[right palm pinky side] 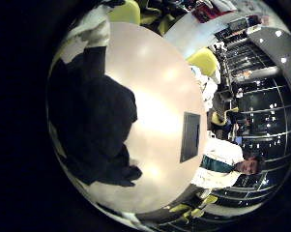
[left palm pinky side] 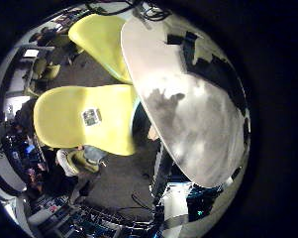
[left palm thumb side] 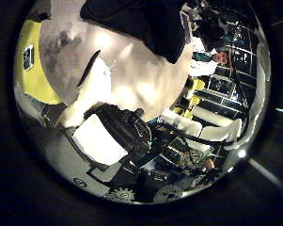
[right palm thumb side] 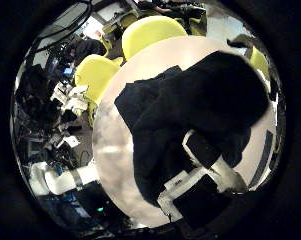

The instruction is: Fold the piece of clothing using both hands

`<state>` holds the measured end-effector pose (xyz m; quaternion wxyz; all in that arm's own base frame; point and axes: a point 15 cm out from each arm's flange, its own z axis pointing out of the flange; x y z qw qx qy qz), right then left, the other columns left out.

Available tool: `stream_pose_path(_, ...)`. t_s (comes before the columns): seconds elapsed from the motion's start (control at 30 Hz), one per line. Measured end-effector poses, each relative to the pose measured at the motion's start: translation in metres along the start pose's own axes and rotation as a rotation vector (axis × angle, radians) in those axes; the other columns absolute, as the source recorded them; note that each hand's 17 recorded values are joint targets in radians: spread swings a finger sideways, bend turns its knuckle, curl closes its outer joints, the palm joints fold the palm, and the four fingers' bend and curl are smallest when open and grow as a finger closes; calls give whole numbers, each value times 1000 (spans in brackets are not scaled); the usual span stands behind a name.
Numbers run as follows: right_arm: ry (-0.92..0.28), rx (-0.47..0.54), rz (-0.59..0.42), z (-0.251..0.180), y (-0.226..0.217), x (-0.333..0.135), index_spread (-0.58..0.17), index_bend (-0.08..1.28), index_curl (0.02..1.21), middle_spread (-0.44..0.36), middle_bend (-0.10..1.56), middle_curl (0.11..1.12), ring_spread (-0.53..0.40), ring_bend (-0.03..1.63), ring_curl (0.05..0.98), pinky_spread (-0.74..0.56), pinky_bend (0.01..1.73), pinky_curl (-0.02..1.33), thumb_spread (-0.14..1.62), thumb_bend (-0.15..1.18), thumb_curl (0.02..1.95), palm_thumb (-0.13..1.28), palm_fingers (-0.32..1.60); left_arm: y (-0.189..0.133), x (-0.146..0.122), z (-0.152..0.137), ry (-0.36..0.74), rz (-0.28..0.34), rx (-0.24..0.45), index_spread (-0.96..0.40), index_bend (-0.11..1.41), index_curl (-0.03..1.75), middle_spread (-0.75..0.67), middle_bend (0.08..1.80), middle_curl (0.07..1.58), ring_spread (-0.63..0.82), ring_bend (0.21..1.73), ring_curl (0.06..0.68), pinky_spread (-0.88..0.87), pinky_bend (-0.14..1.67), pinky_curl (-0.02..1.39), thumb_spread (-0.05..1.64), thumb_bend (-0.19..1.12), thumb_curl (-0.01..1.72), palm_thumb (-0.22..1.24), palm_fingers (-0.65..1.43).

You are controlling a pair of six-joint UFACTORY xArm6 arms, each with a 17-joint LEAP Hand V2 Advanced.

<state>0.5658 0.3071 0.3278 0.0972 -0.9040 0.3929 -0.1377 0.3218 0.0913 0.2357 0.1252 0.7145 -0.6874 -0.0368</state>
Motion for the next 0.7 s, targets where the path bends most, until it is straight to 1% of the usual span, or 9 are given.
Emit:
stream_pose_path(0.07, -25, 30, 32, -16, 1, 15, -424, 150, 413, -22, 353, 388, 131, 809, 368, 265, 851, 727, 1141, -39, 617, 664, -58, 3, 5, 1, -2, 3, -3, -175, 190, 530, -83, 206, 484, -68, 637, 245, 27, 224, 455, 1312, -11, 381, 546, 430)
stream_pose_path(0.23, -139, 115, 87, -55, 0, 29, -410, 158, 368, 7, 318, 368, 185, 780, 335, 395, 806, 659, 1147, -26, 583, 586, 3, 8, 17, -2, -12, 0, 1, -175, 191, 534, -84, 203, 489, -68, 638, 242, 27, 224, 453, 1315, -10, 387, 549, 431)
stream_pose_path(0.3, -136, 143, 88, -76, 1, 36, -404, 160, 358, 14, 313, 365, 194, 779, 328, 419, 796, 641, 1148, -22, 578, 581, 19, 14, 21, -4, -19, 1, 1, -176, 190, 536, -84, 202, 491, -68, 638, 242, 27, 225, 452, 1315, -10, 389, 549, 431)
stream_pose_path(0.37, -126, 162, 100, -98, 6, 46, -398, 165, 348, 12, 318, 363, 200, 765, 315, 445, 785, 618, 1154, -20, 567, 573, 44, 20, 22, -9, -24, 0, 16, -176, 189, 537, -84, 200, 492, -72, 643, 242, 27, 224, 451, 1315, -10, 390, 549, 432)
stream_pose_path(0.43, -124, 140, 134, -107, 24, 65, -401, 173, 342, 12, 321, 362, 203, 748, 304, 469, 770, 597, 1163, -14, 559, 580, 68, 25, 23, -12, -27, -5, 27, -176, 193, 540, -92, 200, 494, -75, 642, 241, 23, 224, 450, 1315, -10, 391, 549, 435)
stream_pose_path(0.5, -129, 93, 165, -116, 49, 81, -406, 184, 341, 5, 322, 360, 199, 734, 293, 486, 746, 575, 1181, -4, 555, 609, 103, 34, 27, -15, -30, -19, 27, -177, 191, 541, -95, 203, 497, -77, 641, 241, 21, 224, 448, 1316, -10, 392, 548, 437)
stream_pose_path(0.6, -117, 75, 193, -141, 73, 99, -405, 182, 340, -2, 319, 358, 193, 723, 282, 502, 715, 549, 1202, -5, 550, 647, 134, 40, 27, -18, -41, -26, 29, -177, 190, 543, -98, 202, 500, -79, 641, 241, 20, 227, 448, 1313, -9, 395, 551, 437)
stream_pose_path(0.7, -127, 25, 220, -137, 96, 114, -408, 175, 334, -27, 317, 354, 191, 715, 274, 513, 687, 524, 1221, -8, 542, 659, 149, 45, 30, -21, -46, -34, 38, -177, 194, 546, -102, 204, 504, -80, 638, 239, 11, 234, 448, 1311, -10, 398, 553, 446)
